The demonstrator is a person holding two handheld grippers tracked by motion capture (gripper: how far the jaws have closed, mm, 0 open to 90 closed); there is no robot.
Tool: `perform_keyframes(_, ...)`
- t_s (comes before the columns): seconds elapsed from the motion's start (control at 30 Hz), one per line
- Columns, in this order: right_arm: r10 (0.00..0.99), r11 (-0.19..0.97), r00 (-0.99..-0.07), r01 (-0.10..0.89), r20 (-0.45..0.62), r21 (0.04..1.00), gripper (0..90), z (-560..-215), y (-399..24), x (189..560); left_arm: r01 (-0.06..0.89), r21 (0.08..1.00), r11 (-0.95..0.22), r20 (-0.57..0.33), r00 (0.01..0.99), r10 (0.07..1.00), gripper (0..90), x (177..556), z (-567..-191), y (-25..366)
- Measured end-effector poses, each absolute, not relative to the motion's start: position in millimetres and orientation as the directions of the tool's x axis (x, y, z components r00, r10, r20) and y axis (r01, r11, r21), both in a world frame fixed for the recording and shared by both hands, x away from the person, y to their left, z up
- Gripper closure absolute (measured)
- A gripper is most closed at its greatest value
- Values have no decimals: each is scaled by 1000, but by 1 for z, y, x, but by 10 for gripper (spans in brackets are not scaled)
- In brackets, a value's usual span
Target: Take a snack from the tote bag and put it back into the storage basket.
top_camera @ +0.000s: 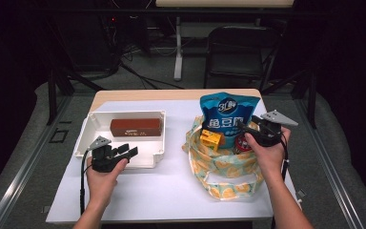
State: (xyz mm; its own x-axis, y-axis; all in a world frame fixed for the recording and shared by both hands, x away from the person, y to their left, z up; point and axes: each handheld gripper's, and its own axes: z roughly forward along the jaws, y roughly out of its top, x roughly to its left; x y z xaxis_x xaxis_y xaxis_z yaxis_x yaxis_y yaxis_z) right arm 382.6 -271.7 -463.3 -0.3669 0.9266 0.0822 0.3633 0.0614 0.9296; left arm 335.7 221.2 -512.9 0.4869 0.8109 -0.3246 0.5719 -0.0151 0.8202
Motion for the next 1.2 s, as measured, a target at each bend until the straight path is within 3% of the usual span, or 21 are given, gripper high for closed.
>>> perform_keyframes(0.47,883,78,-456,378,112,923,368,-462,-254,411,580,814,-19,-337,501,797,525,335,-516,221)
perform_keyframes(0.57,871,83,-477,381,118,921,494,-466,-249,411,582,813,-27,-336,506,794,527,335,-516,220)
perform_keyframes(0.67,869,110,-486,371,91,922,745,-467,-247,409,582,813,-30,-337,510,791,528,335,-517,218)
perform_keyframes(0.77,853,103,-511,370,110,923,854,-466,-249,408,580,814,-29,-337,512,790,530,335,-517,216)
perform_keyframes(1.2,848,93,-523,312,89,945,900,-432,-239,396,577,816,-22,-340,511,789,529,335,-515,218)
